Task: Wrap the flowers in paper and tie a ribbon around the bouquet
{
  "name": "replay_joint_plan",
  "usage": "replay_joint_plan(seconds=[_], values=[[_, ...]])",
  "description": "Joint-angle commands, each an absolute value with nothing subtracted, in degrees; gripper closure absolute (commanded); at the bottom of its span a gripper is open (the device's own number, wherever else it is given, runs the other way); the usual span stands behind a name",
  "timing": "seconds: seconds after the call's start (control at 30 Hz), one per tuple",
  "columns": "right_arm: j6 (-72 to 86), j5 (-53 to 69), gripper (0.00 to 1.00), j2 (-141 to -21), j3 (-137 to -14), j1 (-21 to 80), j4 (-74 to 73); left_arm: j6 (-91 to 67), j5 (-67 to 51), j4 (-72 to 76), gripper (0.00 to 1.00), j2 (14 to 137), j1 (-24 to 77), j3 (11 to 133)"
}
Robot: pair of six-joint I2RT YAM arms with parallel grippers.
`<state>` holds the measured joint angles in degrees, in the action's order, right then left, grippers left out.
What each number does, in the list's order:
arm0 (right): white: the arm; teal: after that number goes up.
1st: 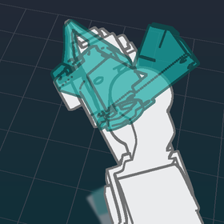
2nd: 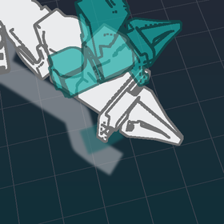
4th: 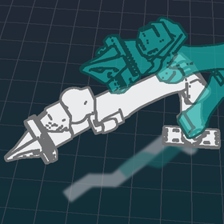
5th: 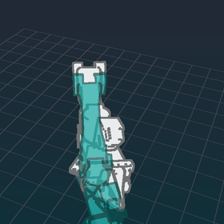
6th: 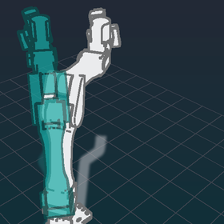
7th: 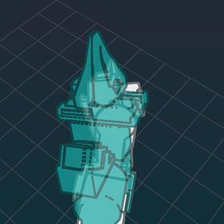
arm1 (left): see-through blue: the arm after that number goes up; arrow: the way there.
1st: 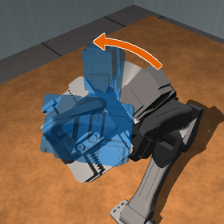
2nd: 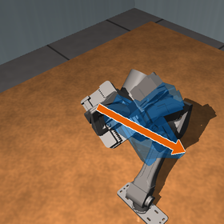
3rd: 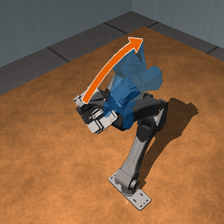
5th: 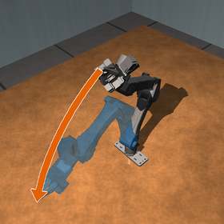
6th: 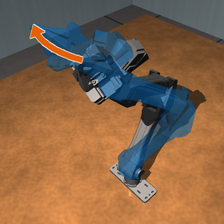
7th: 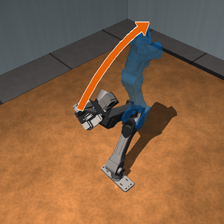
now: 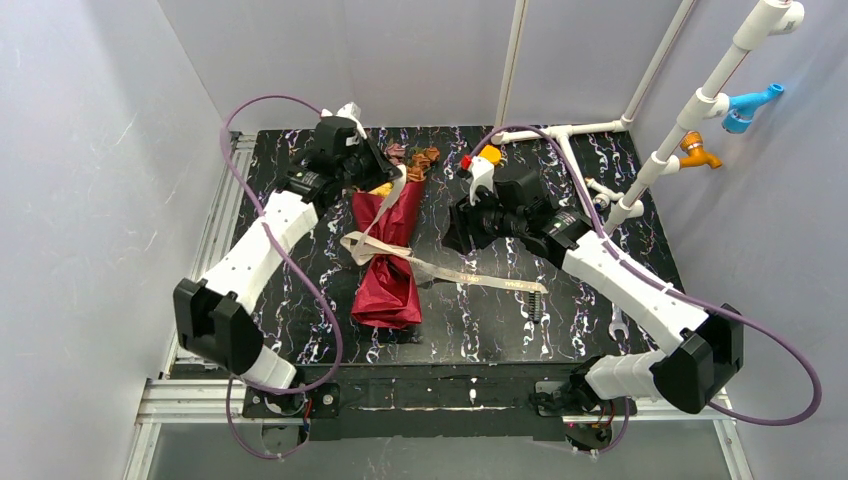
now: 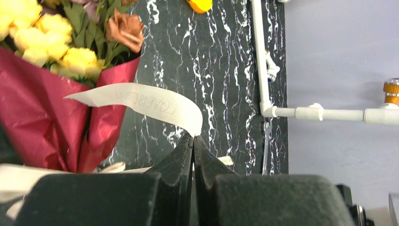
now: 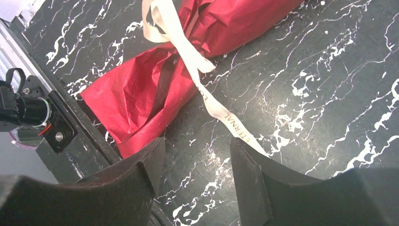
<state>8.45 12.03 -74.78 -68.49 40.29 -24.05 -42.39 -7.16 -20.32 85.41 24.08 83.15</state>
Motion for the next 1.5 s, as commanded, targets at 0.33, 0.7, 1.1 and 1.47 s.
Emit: replay_joint_plan(seconds=[0.33, 0.7, 1.1, 1.47], values=[[10.6, 13.6, 0.37, -73.3, -61.4, 40.3, -13.7, -52.5, -7.8, -11.7, 1.0, 100.0, 25.1, 91.7], [12.9, 20.2, 0.34, -79.6, -61.1, 40.7, -3.0, -45.5, -10.4, -23.0, 0.56, 106.1, 25.3, 99.6], [1.0, 16.6, 0.31, -90.1, -69.9, 48.4, -7.1, -15.5, 1.8, -37.8, 0.27, 96.9, 24.2, 103.8], [-10.8, 13.6, 0.33, -103.1, -79.5, 48.8, -12.5, -9.4, -2.6, -37.4, 0.19, 73.9, 15.7, 78.1]])
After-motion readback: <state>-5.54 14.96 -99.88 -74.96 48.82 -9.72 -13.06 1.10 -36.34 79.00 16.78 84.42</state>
